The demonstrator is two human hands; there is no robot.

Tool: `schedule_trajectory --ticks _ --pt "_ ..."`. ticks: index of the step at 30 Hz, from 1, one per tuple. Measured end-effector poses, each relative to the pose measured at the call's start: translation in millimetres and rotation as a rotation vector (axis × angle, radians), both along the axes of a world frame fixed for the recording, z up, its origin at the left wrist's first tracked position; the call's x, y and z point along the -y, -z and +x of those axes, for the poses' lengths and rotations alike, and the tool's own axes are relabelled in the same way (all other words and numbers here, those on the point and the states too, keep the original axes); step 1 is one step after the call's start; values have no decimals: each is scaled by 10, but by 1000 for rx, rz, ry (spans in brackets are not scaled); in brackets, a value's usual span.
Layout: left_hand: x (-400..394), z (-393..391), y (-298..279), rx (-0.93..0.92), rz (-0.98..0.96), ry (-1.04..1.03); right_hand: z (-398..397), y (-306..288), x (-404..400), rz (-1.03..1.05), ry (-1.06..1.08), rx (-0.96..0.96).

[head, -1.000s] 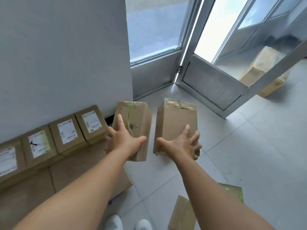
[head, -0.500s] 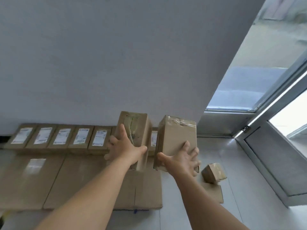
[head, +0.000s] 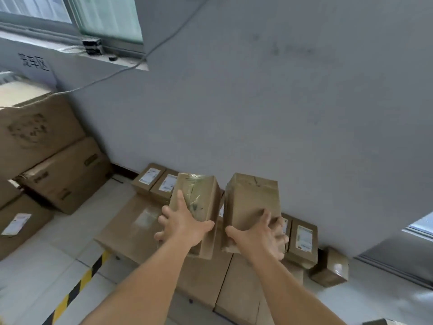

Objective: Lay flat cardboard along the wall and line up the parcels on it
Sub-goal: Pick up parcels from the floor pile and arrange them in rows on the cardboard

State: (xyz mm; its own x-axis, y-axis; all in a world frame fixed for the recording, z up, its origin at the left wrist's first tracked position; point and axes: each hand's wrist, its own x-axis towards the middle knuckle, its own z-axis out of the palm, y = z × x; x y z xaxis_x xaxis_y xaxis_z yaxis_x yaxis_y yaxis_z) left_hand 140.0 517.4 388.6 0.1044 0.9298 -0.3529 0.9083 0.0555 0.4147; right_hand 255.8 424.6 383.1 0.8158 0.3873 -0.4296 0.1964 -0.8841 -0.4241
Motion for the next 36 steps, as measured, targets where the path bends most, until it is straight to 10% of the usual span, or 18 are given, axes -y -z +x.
schedule_trajectory --ticks 15,36 --pt "-1597 -2244 -61 -51 -4 -122 -2072 -53 -1611 -2 -173 9" --pt "-3525 -2430 1458 -152 -211 -177 -2147 1355 -3559 -222 -246 -58"
